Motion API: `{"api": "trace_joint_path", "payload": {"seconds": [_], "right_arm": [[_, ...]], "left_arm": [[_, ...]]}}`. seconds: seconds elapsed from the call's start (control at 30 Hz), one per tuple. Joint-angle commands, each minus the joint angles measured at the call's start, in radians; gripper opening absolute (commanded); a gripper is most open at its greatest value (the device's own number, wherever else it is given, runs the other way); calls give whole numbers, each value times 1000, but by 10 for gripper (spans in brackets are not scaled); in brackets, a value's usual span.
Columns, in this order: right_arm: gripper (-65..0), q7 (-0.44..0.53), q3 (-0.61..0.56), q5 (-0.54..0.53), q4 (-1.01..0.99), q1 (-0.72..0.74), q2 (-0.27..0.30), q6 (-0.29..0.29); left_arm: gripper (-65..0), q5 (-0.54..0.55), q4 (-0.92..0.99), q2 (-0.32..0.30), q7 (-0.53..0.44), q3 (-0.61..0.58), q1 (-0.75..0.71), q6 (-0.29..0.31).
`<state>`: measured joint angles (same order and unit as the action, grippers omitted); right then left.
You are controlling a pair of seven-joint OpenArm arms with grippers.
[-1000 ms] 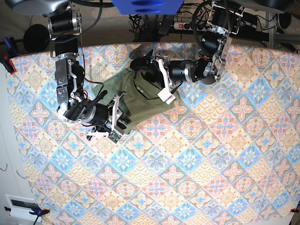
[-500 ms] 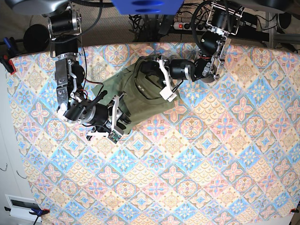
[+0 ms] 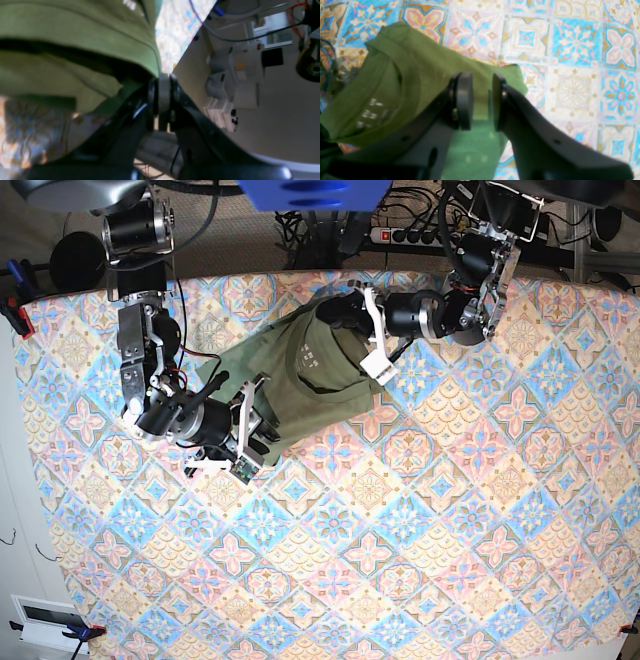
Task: Layout the t-shirt on the table in an organized manner, then fold the t-shirt properly
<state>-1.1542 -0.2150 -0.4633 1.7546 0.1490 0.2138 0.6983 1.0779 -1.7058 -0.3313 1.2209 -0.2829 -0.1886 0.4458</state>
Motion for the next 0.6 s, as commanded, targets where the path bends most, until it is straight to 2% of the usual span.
{"api": "trace_joint_path", "payload": {"seconds": [0.0,0.23,0.4,0.47,0.57], "right_arm": [[-522,19,6,-13,20,18,5,0],[-522,19,6,-13,21,16,5,0],[-522,19,-4,-13,21,16,3,0],[-522,19,-5,-13,21,16,3,0],[-521,19,-5,-13,20,16,3,0]], "left_arm": [[-650,28,-17,-18,-10,3,-9,8],[-650,18,-7,-41,-16,6,-25,3],[-646,-32,72,-35,-74,4,-21,2],[-600,-31,85,-35,-74,3,-22,2],[-476,-35,86,-42,-76,7,-44,0]]}}
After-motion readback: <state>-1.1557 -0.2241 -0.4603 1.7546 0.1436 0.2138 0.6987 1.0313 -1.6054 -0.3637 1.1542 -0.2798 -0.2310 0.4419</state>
